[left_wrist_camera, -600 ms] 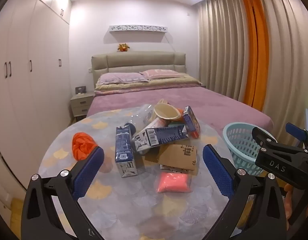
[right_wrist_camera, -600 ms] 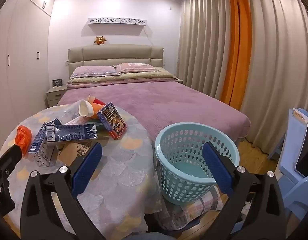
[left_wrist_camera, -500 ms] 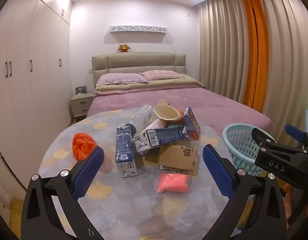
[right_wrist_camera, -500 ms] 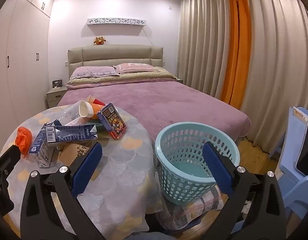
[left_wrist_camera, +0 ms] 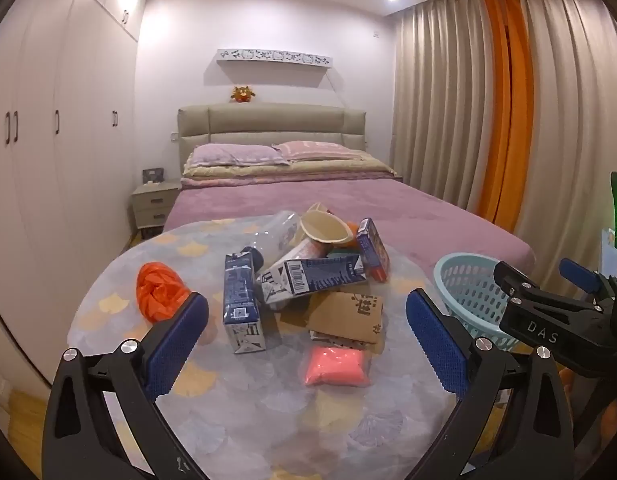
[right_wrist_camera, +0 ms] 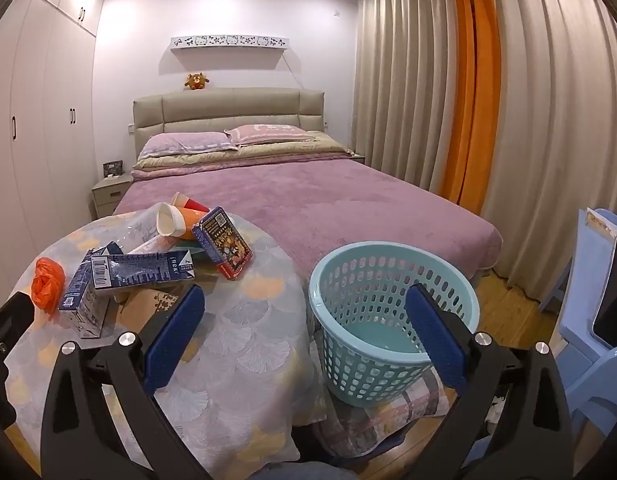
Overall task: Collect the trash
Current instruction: 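Move both tools toward the trash on the table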
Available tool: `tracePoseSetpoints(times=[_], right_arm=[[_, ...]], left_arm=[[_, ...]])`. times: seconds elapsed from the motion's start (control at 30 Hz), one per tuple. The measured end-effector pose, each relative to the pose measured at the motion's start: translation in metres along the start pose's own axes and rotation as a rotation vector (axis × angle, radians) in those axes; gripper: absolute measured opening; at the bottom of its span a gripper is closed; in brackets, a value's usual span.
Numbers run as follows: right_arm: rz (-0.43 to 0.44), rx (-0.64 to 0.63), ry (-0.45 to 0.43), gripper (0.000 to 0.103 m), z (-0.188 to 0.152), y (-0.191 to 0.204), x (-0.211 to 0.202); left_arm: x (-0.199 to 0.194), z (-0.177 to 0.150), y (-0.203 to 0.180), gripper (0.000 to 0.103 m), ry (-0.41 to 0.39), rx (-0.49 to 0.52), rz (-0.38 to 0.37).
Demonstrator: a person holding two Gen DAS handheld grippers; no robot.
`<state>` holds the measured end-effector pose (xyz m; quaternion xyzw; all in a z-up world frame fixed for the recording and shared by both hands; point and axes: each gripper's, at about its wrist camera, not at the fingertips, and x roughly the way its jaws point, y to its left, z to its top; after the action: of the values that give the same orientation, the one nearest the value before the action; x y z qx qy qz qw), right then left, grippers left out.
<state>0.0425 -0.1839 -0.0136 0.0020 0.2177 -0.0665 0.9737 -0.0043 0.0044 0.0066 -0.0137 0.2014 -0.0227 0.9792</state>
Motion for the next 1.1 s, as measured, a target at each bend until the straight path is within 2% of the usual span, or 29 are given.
tracePoseSetpoints(times=[1.1], right_arm=[[0.019, -0.002, 0.036, 0.095, -0.002, 0.005, 0.005]], left_arm=[[0.006, -0.006, 0.011, 0.096, 0.022, -0.037, -0.018]])
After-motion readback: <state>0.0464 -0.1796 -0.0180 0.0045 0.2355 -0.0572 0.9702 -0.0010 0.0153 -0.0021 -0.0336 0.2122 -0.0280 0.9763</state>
